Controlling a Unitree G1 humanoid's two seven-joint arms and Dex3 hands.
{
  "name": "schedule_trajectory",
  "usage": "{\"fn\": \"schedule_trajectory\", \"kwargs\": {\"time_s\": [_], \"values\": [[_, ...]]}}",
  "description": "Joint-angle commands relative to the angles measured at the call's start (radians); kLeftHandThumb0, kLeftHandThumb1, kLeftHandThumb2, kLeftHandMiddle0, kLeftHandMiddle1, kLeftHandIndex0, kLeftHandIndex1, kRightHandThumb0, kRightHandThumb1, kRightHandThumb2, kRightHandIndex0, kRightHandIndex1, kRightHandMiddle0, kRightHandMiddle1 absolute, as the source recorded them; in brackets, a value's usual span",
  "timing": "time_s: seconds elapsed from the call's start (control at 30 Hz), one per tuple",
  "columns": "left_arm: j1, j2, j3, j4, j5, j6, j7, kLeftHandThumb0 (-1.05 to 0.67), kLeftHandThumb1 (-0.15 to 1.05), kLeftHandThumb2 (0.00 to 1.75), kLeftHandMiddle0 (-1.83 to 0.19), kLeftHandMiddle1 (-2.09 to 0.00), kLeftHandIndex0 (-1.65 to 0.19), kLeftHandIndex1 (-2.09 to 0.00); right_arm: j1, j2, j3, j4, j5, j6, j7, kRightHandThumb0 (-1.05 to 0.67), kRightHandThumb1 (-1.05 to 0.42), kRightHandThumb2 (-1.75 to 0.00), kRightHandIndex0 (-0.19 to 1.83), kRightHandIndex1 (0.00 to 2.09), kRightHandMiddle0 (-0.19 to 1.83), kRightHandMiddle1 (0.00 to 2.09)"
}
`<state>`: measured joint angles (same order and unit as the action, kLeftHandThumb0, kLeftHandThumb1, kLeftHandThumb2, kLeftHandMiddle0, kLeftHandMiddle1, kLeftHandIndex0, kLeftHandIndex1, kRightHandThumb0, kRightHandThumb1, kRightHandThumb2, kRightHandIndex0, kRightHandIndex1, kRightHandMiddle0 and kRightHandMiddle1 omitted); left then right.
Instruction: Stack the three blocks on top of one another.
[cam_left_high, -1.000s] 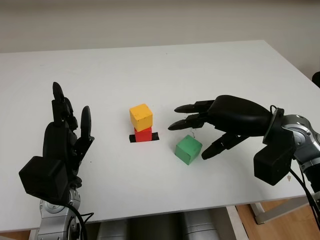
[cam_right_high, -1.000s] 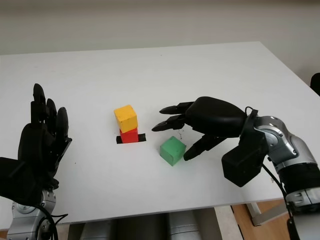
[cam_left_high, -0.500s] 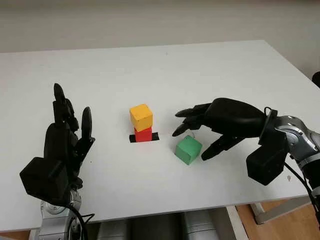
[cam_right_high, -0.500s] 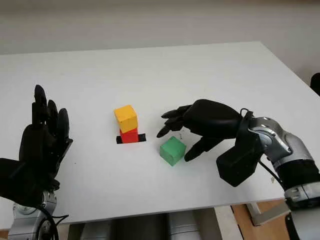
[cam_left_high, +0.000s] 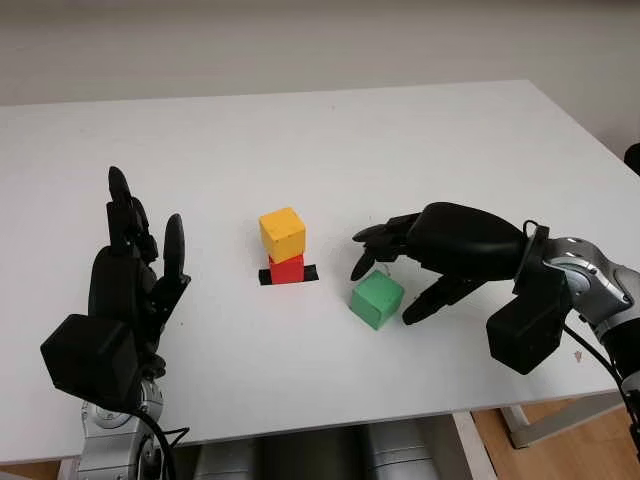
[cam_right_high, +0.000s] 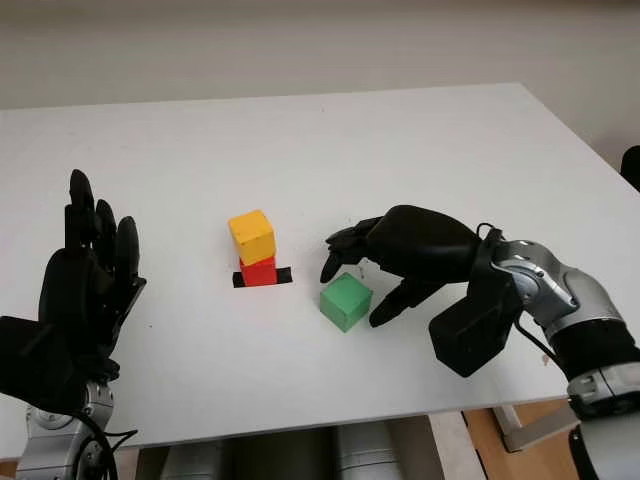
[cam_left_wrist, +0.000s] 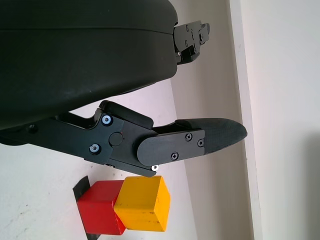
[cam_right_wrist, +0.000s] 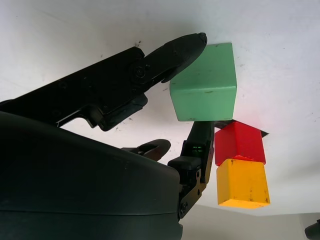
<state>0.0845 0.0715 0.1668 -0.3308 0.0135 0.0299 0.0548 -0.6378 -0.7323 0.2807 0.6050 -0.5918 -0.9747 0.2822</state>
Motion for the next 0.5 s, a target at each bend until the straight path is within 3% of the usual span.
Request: {"fn": "schedule_trajectory", "kwargs": {"time_s": [0.0,0.47], "values": [[0.0,-0.002,-0.004,-0.017,0.001,-0.006,0.001,-0.68,1.05,0.54,0.19,-0.03,0.19,0.0,-0.021,0.007,0.01,0.012,0.004,-0.008,-0.005,-0.65,-0.84,-0.06,0.49,0.08,0.31,0.91],[0.006,-0.003,-0.011,-0.025,0.009,0.009,0.007,-0.7,1.05,0.54,0.19,-0.04,0.19,0.0,-0.034,0.016,0.044,0.04,-0.005,-0.01,-0.015,-0.65,-0.86,-0.06,0.49,0.08,0.32,0.97]]}}
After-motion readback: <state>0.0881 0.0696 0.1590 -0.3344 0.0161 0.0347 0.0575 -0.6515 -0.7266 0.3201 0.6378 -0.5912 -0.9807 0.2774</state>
